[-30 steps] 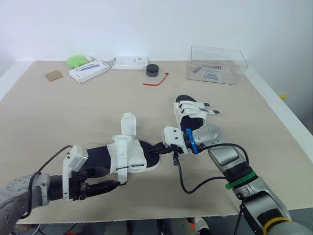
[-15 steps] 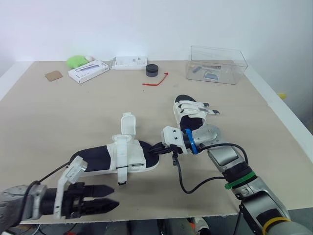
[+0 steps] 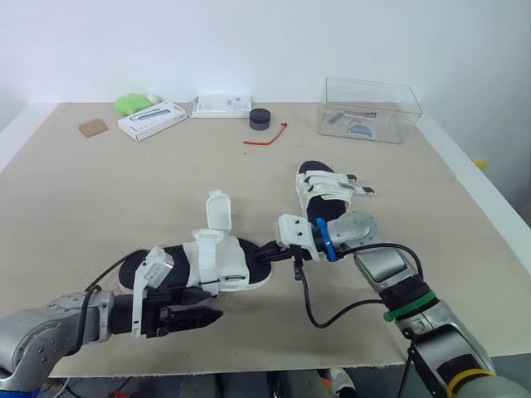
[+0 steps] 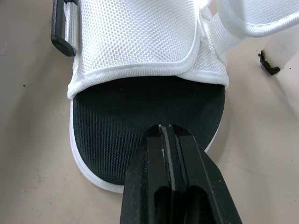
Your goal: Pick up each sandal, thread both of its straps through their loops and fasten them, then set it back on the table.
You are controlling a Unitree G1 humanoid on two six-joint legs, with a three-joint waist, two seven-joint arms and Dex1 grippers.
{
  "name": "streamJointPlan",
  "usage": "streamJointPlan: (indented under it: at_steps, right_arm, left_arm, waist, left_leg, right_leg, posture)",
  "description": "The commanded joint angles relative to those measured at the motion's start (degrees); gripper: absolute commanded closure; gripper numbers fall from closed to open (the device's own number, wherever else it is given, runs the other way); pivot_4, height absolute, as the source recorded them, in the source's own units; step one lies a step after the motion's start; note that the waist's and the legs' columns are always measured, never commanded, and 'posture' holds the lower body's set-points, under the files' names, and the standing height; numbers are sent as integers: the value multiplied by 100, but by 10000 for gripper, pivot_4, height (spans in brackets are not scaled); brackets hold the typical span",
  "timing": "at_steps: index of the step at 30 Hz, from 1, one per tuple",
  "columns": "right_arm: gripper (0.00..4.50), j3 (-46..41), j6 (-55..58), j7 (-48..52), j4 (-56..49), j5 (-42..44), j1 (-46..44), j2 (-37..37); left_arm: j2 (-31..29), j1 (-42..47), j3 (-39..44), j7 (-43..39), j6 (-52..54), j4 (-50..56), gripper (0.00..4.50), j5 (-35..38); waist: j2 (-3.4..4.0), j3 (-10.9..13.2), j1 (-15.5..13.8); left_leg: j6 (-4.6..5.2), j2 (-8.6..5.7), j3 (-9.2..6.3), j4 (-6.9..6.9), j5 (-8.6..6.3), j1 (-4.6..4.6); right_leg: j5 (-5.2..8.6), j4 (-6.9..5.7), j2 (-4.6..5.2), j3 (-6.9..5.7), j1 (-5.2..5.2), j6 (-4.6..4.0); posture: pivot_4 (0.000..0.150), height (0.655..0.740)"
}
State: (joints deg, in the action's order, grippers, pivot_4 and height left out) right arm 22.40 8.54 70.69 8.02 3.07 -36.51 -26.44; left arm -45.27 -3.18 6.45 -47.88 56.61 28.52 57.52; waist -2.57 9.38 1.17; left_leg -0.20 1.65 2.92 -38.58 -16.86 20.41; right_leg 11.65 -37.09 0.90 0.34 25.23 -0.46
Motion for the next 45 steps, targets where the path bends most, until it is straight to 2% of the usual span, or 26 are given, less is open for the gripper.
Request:
streamJointPlan:
  at_steps: [1,8,12,16,20,25,35,39,41,43,45]
  right_arm:
    - [45000,97,76,1,-79,-93,113,-66]
    - [45000,86,68,-12,-84,-100,128,-86]
    - [45000,92,38,-4,-57,-107,123,-85]
    - [45000,111,-6,6,10,-115,85,-58]
    - [45000,130,-37,5,62,-123,48,-24]
    - [45000,129,-61,10,61,-124,80,-43]
    - [45000,129,-8,-37,16,-135,93,-42]
    - [45000,117,17,-51,-8,-131,104,-61]
    - [45000,112,15,-55,-12,-130,119,-84]
    - [45000,112,14,-58,-16,-131,126,-94]
    - [45000,113,24,-63,-19,-129,123,-95]
  left_arm:
    - [-97,225,118,-57,-21,65,9645,61]
    - [-840,-469,532,-524,228,374,9645,278]
    - [-993,-731,752,-656,120,392,9645,234]
    - [-884,-582,921,-534,0,330,9645,250]
    - [-582,-282,848,-335,-304,252,9645,78]
    - [-472,-192,726,-317,-351,261,9645,12]
    - [-113,192,-125,-321,-369,100,9645,-303]
    - [-189,137,-255,-388,-468,-23,26904,-599]
    - [-280,28,-280,-509,-547,-35,37806,-737]
    - [-336,-85,-284,-611,-597,19,44826,-773]
    - [-400,-256,-297,-699,-639,138,44826,-790]
  waist:
    - [0,0,0]
    - [1,1,4]
    - [1,1,3]
    - [2,1,3]
    - [-3,-1,3]
    - [-2,0,8]
    - [-2,-1,4]
    - [-2,-1,5]
    - [-2,-1,6]
    - [-1,-1,4]
    - [-2,-1,5]
  left_leg:
    - [0,1,-1,0,0,0]
    - [3,4,1,4,-3,2]
    - [5,2,0,5,-5,3]
    - [3,2,-2,4,-3,2]
    - [3,1,-1,5,-3,2]
    - [3,2,-1,5,-4,2]
    - [3,1,-1,3,-3,2]
    - [3,2,-1,4,-3,1]
    - [3,2,-1,4,-3,1]
    - [3,2,-1,4,-3,1]
    - [3,2,-1,3,-3,1]
  right_leg:
    - [0,0,-1,-1,0,0]
    - [11,0,-1,0,5,1]
    - [15,1,3,-2,5,-1]
    - [14,0,3,-7,4,0]
    - [13,0,2,-5,4,-1]
    - [12,0,1,-3,4,-3]
    - [9,0,0,-2,2,0]
    - [10,0,-1,-2,2,0]
    - [10,0,-2,-2,2,0]
    - [10,0,-1,-2,2,0]
    - [10,0,1,-3,2,0]
  posture:
    - [1500,7400]
    - [1500,7400]
    - [1500,7400]
    - [1500,7400]
    - [1500,7400]
    - [1500,7400]
    - [1500,7400]
    - [1500,7400]
    - [1500,7400]
    - [1500,7400]
    - [1500,7400]
